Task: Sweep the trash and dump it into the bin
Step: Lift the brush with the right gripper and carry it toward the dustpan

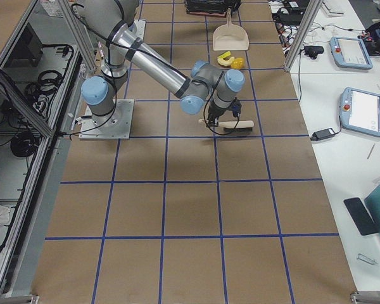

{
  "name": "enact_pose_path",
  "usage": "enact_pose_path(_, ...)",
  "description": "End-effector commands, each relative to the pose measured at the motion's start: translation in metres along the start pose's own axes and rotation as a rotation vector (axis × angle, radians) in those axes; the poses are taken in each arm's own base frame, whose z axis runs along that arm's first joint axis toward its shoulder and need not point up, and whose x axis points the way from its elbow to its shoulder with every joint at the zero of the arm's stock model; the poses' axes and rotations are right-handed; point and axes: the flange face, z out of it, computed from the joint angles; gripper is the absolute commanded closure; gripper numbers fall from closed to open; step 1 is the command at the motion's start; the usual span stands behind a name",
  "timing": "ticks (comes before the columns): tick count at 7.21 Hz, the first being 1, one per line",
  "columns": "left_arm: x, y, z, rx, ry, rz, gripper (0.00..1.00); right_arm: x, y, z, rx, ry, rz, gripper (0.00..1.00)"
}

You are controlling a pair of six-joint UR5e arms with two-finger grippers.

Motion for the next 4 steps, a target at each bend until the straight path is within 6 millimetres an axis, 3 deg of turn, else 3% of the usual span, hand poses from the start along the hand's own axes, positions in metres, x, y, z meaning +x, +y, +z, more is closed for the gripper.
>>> enact_pose_path(1, 0.000, -0.002, 0.002, 0.002, 0.003, 0.003, 0.86, -0.056, -0.010, -0.013, 0.021, 0.022, -0.002, 1.00)
enact_pose_path(4, 0.000, -0.008, 0.005, 0.003, 0.008, 0.004, 0.86, -0.160, -0.017, -0.013, 0.045, -0.019, 0.024, 1.00)
